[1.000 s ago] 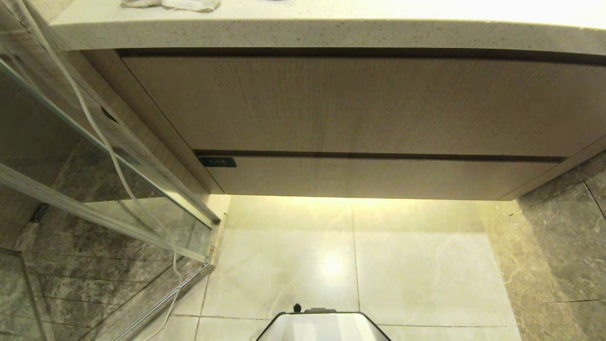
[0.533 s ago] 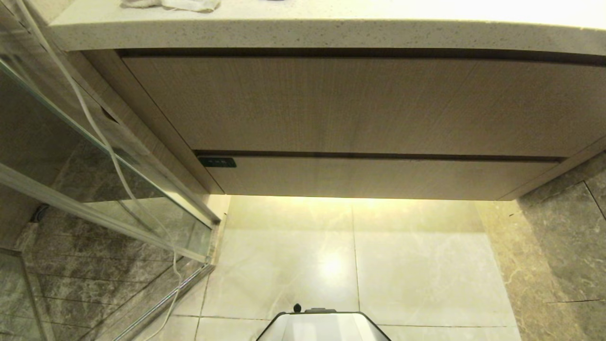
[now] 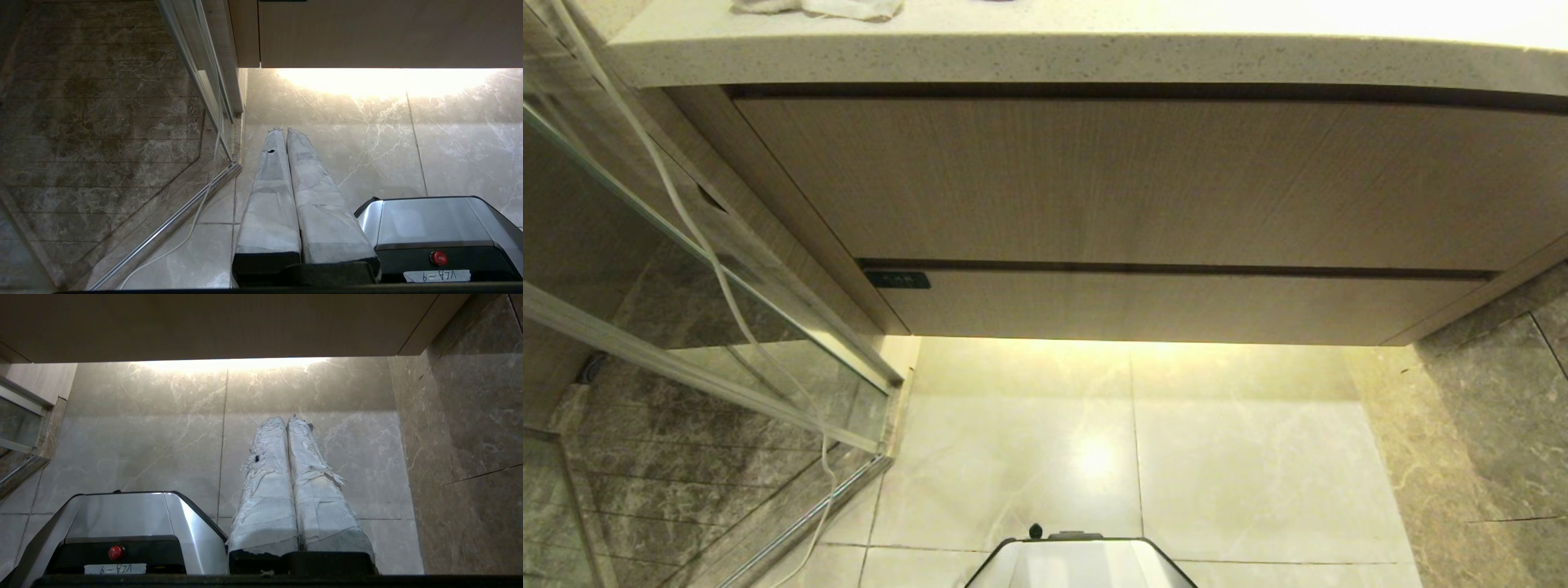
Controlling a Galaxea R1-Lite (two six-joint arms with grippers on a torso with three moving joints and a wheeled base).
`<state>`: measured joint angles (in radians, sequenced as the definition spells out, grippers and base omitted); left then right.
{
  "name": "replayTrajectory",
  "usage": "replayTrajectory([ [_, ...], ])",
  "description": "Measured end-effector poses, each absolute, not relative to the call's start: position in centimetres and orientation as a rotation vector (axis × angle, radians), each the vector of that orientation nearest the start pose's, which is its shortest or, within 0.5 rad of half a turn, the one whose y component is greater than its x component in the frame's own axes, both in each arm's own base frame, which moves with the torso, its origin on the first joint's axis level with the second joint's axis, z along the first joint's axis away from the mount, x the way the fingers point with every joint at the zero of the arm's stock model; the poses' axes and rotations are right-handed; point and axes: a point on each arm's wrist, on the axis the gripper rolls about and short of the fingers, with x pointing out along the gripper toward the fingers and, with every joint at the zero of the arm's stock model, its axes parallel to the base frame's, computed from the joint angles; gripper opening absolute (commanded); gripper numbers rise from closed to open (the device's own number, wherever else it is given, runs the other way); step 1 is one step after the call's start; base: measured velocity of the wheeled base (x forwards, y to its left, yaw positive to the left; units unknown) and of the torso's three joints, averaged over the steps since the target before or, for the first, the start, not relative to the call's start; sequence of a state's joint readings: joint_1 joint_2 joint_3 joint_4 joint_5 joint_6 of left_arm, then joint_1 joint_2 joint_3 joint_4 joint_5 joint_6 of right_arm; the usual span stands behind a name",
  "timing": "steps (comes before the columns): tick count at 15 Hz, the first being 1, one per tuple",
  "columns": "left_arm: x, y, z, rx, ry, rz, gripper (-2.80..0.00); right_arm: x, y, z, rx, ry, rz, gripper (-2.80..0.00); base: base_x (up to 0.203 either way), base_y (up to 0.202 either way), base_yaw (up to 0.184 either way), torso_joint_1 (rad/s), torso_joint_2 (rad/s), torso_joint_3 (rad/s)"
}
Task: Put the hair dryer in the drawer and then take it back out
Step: Pull open the drawer
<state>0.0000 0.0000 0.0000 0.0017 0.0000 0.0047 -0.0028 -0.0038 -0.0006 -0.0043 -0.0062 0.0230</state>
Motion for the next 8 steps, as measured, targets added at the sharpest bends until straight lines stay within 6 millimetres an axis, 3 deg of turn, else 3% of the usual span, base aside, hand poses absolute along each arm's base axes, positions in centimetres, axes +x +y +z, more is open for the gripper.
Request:
replayTrajectory([
  [8, -2.28, 0.0, 7.53, 0.004, 0.001, 0.0, -2.8, -2.31, -0.01, 7.58, 0.023, -0.008, -0.009, -2.8, 0.0, 0.0, 0.0, 0.0, 0.0, 0.0],
])
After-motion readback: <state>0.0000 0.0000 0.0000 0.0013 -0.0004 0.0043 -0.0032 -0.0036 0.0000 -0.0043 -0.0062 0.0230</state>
